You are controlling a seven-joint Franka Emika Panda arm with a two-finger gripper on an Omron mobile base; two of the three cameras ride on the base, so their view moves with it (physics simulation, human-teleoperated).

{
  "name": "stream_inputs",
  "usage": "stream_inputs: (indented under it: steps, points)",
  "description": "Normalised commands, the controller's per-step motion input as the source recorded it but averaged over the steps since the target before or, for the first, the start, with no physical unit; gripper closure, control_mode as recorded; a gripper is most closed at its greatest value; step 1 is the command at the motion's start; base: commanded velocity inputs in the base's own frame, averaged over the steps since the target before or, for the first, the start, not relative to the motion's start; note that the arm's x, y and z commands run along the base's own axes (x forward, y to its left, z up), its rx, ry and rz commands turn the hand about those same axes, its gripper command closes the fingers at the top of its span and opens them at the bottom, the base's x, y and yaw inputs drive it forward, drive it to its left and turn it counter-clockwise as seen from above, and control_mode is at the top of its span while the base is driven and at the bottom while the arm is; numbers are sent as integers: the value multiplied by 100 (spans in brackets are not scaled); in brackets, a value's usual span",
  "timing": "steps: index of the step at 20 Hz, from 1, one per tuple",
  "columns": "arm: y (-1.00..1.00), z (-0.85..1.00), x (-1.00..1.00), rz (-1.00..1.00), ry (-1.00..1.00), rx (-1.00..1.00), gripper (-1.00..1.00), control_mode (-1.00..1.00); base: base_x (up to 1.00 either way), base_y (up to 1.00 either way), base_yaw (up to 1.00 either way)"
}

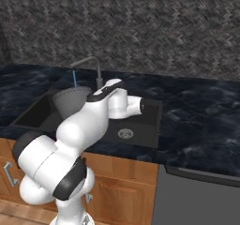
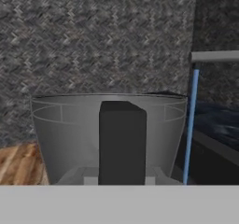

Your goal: Turn on the sink faucet and place the jug under the water for a few seconds to fill it up.

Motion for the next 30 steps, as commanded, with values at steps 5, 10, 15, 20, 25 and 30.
stream_inputs:
  steps: [5,10,15,20,25,30]
  points:
    - [40,-15,31,-13,0,0,100,-100,0,0,0]
    - [51,-16,33,-16,0,0,100,-100,0,0,0]
    - [43,-3,35,-11,0,0,100,-100,0,0,0]
    - [10,-4,34,-10,0,0,100,-100,0,0,0]
    - [9,-1,17,-5,0,2,100,-100,0,0,0]
    - [0,-5,0,0,-2,13,100,-100,0,0,0]
